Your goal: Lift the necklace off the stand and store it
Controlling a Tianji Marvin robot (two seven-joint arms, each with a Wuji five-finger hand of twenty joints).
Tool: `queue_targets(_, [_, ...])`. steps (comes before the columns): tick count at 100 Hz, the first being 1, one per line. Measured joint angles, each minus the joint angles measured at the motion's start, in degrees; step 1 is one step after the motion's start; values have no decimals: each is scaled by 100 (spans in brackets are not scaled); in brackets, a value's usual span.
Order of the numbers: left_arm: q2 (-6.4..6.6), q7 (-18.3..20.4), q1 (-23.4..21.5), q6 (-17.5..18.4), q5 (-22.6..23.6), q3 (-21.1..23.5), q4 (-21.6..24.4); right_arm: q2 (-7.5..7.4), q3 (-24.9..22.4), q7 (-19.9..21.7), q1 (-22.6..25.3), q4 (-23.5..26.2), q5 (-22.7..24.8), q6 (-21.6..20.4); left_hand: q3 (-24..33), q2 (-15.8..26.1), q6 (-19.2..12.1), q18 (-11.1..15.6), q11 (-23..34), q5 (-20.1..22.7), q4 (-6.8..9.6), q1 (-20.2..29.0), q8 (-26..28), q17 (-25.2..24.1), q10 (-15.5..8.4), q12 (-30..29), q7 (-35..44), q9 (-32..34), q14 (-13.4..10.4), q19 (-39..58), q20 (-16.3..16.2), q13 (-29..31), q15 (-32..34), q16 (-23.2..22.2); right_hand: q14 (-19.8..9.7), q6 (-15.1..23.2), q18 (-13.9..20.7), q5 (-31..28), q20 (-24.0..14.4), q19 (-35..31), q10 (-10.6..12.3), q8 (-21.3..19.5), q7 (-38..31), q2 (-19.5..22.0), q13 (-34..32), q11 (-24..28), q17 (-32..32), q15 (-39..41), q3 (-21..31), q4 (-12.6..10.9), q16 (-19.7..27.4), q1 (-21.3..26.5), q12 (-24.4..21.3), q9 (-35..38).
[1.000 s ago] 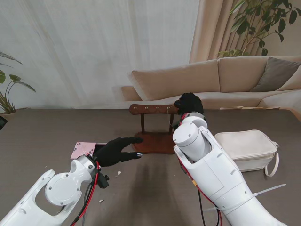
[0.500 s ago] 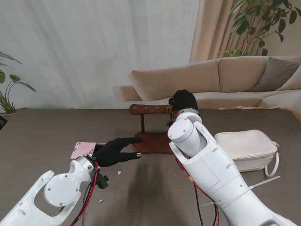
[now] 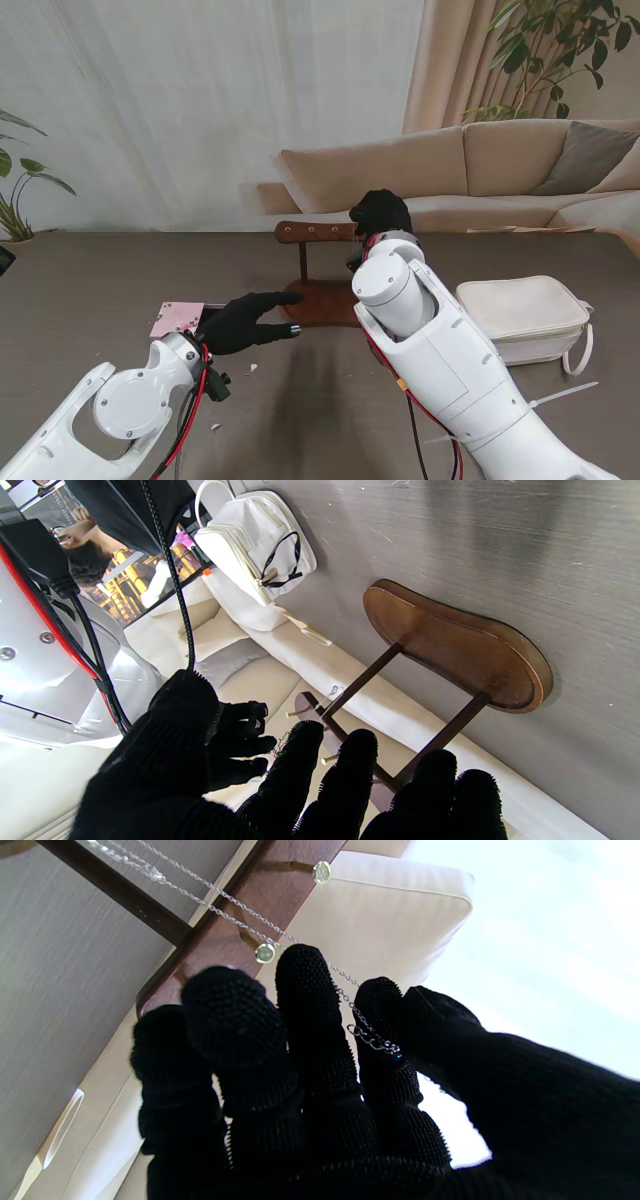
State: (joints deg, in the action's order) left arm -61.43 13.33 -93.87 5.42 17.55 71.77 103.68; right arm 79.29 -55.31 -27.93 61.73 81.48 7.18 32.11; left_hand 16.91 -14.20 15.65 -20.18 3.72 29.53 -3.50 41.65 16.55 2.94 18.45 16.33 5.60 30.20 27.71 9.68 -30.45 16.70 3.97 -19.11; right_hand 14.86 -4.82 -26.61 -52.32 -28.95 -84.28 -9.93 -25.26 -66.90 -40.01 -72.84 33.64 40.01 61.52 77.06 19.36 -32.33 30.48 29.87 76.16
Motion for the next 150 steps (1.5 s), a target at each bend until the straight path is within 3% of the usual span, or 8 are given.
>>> queue_targets(35, [3,10,22,-46,-12,-24,-1,-75,-181,56,406,635,-105,-153,-1,56,0,0,0,0,0,1,0,0,0,0,0,0,0,0,0,0,0,0,0,-4,0,-60,0,0,0,0,4,0,0,0,0,2,0,0,-1,0,2,1])
queue_targets(70, [3,8,95,-116,-15,-99,-46,-334,-438,369,1157,1574,-88,-549,-1,56,0,0,0,0,0,1,0,0,0,0,0,0,0,0,0,0,0,0,0,-7,0,-60,0,0,0,-1,5,0,0,0,0,2,0,0,-2,0,8,1])
queue_targets(115, [-7,-77,157,-157,359,-71,-114,-682,-812,988,2088,2533,36,-1080,-1,56,0,3,0,72,0,1,0,0,0,0,36,0,-14,0,0,0,0,0,0,-15,0,-73,0,0,0,-9,12,0,0,0,0,2,0,0,-2,0,13,4])
queue_targets(126, [-9,-108,167,44,758,46,-184,-749,-881,1087,2265,2695,34,-1185,246,44,0,4,66,304,0,-10,37,70,0,8,140,155,-26,0,0,13,183,-505,0,-15,0,-73,0,0,0,-28,14,0,0,0,0,2,0,0,-2,0,15,4])
queue_targets(137, [-36,-517,175,459,978,187,-403,-809,-930,1197,2409,2788,59,-1303,721,-74,-9,5,116,503,0,-137,50,252,-3,17,210,390,-60,13,0,164,388,-1171,0,-17,0,-73,0,0,0,-65,25,0,-1,0,0,2,0,0,-2,0,16,4])
queue_targets(150, [-56,-303,99,355,1275,564,-416,-864,-980,1311,2566,2884,77,-1421,899,-134,-9,5,117,503,-1,-181,50,277,-3,17,210,392,-75,14,0,164,388,-1449,0,-19,0,-75,0,0,0,-66,47,0,-1,0,0,2,0,1,-2,0,37,4])
